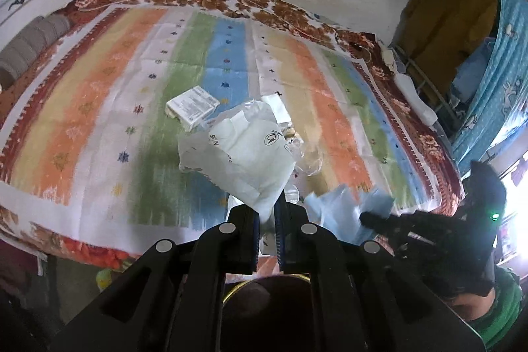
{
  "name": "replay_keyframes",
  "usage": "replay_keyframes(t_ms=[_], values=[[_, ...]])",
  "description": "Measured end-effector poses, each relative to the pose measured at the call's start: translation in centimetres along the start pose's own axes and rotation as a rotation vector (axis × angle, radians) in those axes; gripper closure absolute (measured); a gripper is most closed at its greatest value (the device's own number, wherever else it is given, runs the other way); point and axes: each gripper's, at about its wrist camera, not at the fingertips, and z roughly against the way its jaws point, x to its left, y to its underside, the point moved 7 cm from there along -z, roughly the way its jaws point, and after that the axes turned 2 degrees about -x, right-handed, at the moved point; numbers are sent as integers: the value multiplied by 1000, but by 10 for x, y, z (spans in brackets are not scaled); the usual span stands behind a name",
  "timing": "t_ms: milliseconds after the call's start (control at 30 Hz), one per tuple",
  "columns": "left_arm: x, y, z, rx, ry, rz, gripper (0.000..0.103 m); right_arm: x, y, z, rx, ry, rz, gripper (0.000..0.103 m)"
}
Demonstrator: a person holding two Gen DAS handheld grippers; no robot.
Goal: Collect trash
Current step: 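Lift the bag and mask and carry both toward the bin, then open both tools over the bin to drop the bag and mask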
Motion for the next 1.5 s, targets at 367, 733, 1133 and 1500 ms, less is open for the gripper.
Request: replay_keyframes(t_ms=[367,733,1133,1500], values=[[-25,21,30,-27,84,16,96,-3,36,33,-45,42,51,96],[-45,48,49,-43,99,-46,96,0,55,66,-93,-19,-10,94],[-59,77,46,-11,91,-75,96,11,82,77,-104,-40,-37,94],[-46,128,8,163,24,-10,96,18,115,50,11,-57,-82,94]])
